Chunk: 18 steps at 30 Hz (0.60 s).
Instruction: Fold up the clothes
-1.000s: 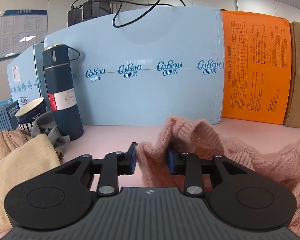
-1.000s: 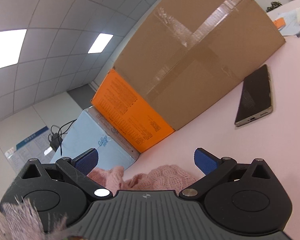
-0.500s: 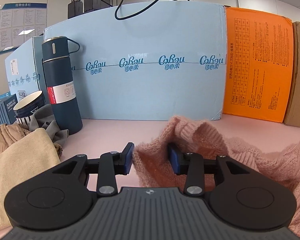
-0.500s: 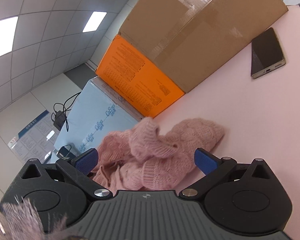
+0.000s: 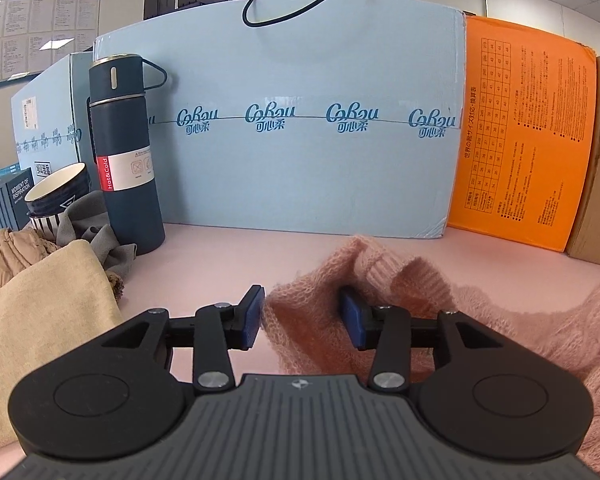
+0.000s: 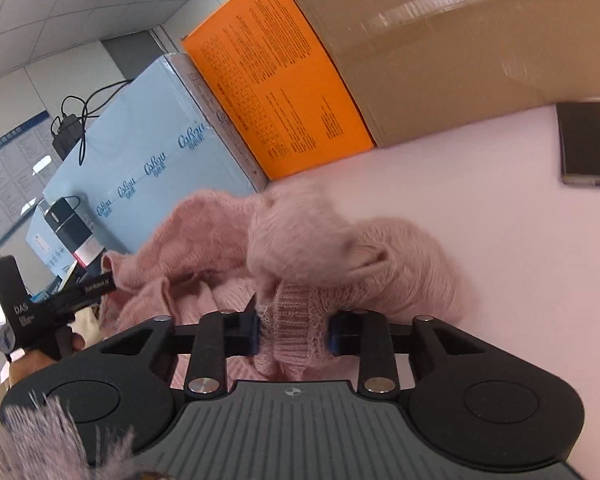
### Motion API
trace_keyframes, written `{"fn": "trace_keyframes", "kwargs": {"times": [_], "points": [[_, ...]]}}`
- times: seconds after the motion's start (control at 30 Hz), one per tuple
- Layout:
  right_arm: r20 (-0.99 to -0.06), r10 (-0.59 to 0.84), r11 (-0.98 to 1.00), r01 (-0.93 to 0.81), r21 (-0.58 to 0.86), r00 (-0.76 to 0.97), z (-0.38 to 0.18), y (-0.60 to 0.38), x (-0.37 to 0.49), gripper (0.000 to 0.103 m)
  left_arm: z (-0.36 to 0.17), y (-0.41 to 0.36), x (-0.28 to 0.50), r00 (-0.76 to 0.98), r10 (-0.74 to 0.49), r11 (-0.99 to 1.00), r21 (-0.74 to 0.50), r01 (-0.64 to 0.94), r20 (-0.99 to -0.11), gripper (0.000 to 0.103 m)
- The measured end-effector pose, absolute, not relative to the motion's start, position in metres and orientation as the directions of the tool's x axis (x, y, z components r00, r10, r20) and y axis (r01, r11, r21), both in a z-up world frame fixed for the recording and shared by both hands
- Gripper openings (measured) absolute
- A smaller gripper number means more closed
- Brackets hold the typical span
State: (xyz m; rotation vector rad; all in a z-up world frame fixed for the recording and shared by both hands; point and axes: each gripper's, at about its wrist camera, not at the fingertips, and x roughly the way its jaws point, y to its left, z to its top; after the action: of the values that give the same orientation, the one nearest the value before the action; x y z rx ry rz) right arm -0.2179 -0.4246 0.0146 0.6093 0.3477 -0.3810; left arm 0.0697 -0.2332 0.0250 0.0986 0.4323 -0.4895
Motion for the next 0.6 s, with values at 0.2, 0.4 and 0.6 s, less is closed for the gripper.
{"fn": "trace_keyframes", "kwargs": {"times": [0.2, 0.4, 0.6], "points": [[-0.292, -0.253, 0.842, 0.359, 0.403, 0.922, 0.087, -0.430, -0.175, 0.027, 0.032, -0.226, 0.070, 0.803, -0.442, 0.884, -0.041, 0.466, -0.401, 0.080], [-0.067, -0.212, 0.874, 0.220, 0.433, 0.975, 0.126, -0.421, -0.176, 0.096, 0.026, -0.224, 0.081, 0.787, -0.421, 0.894, -0.060, 0.444, -0.451, 0.082], [-0.206, -0.252, 0.888, 0.310, 0.339, 0.946, 0.103, -0.409, -0.209, 0.098, 0.029, -0.213, 0.080, 0.787, -0.438, 0.895, -0.126, 0.428, -0.434, 0.082]]}}
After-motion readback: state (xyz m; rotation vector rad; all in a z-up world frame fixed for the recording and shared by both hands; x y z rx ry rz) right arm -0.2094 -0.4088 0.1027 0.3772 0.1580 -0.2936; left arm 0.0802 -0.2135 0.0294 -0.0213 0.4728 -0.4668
